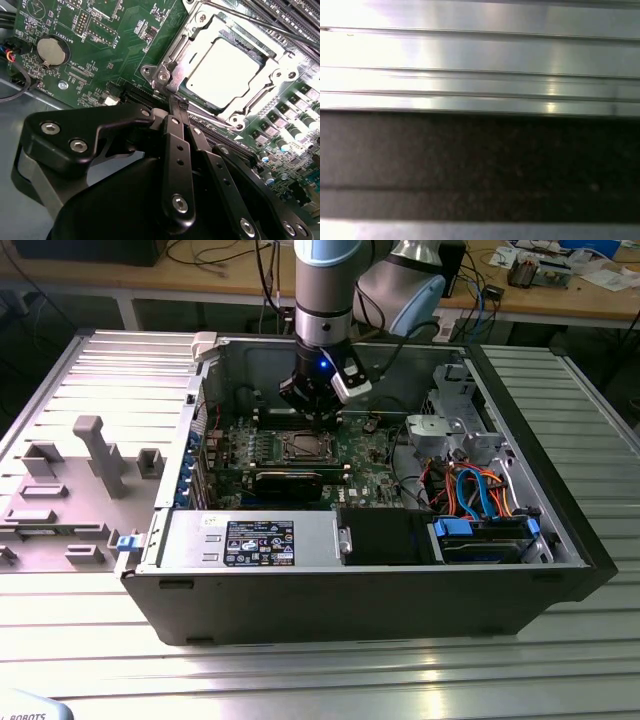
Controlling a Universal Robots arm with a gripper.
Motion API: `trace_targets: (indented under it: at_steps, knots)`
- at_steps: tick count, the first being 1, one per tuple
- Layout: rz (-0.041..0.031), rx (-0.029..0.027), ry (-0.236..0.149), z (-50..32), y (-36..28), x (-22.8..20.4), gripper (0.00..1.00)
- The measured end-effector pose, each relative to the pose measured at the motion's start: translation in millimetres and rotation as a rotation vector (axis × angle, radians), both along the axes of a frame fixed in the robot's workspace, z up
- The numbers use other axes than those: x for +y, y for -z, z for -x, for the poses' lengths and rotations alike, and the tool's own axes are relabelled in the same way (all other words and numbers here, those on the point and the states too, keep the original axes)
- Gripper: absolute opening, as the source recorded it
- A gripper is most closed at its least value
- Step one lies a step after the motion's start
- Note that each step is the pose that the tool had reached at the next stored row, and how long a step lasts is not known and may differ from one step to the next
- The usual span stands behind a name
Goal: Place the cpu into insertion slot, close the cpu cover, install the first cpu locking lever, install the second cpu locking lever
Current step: 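Install the first cpu locking lever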
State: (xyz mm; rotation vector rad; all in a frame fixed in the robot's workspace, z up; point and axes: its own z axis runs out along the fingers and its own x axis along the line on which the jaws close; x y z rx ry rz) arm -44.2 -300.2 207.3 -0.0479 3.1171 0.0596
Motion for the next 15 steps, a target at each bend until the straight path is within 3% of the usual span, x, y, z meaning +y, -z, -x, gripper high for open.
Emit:
trace_targets:
  at_steps: [9, 15]
  knots:
    - [0.0097, 0.0005, 0.000, -1.5, 3.5, -0.2, 0.11]
    - [0.0081, -0.0007, 0.000, -1.8, 5.6, 0.3, 0.11]
